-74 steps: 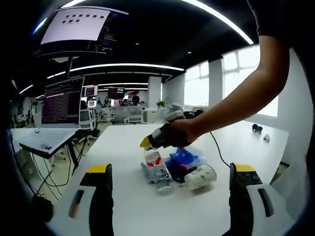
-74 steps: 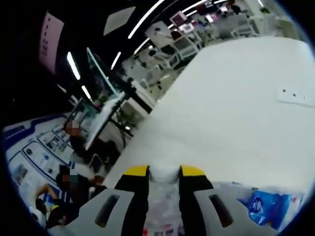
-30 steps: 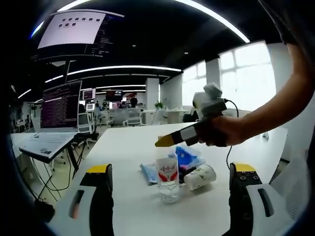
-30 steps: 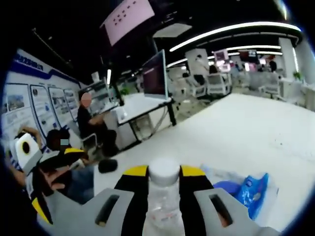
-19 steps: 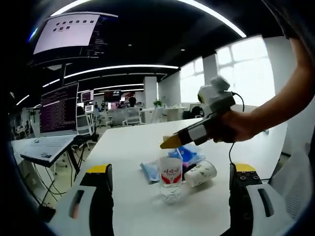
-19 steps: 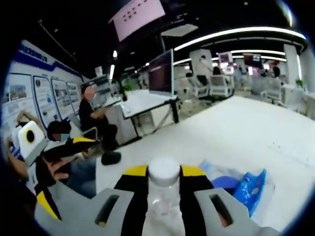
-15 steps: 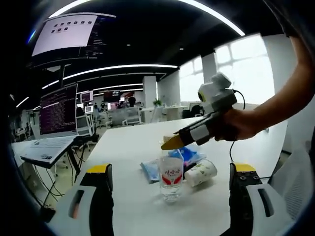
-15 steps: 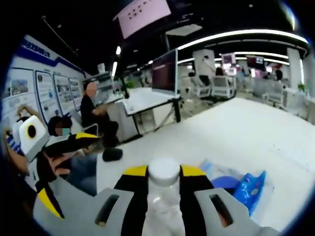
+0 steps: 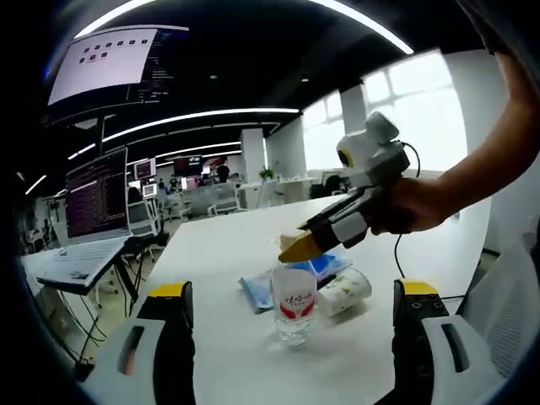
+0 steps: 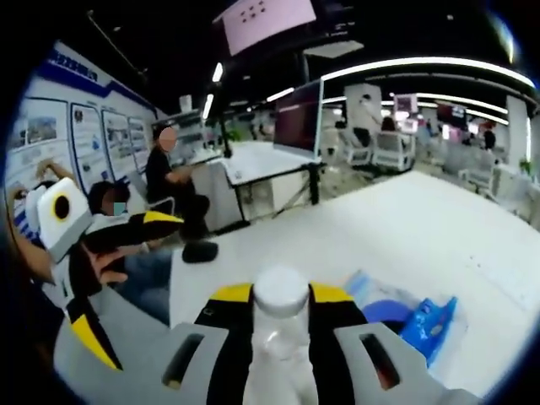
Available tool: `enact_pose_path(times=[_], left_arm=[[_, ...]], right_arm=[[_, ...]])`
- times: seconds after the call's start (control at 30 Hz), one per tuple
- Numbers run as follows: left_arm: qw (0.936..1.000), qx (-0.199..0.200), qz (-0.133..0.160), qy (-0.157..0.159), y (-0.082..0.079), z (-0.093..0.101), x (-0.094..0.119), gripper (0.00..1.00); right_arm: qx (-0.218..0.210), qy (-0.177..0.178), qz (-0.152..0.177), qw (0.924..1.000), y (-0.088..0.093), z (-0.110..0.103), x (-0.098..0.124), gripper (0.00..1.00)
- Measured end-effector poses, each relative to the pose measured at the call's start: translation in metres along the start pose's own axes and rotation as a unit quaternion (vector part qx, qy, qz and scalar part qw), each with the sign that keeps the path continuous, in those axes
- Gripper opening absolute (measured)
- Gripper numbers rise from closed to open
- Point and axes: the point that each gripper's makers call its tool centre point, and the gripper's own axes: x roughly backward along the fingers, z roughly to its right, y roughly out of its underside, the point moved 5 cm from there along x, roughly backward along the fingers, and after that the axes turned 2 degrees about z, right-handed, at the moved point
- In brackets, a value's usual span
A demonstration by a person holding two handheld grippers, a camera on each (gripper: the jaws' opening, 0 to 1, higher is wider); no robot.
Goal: Arrange the tabletop items into an orderly group along one side of the table until the central work area is clear of visible clutter.
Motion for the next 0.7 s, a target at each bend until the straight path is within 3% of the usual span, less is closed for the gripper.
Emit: enact_pose_path(times=[0.33,0.43,0.7], left_arm=[[1.0000,-0.007,-0.004,0.004,0.002,0.002,-0.001,0.99],[1.0000,-0.007,-0.004,0.005,0.002,0.002,-0.001,0.99],[0.9999,-0.011,-0.007,0.008,0.003,0.004,-0.002,0.99]], right_arm=[[0.013,-0.010,-0.005,0.9998,0.005,-0.006,0.001,0.22],[0.001,-0.018,-0.019,0.9996,0.011,-0.006,0.001,0.30],[0.000,-0.020,-0.034,0.9992,0.029,-0.002,0.007,0.40]])
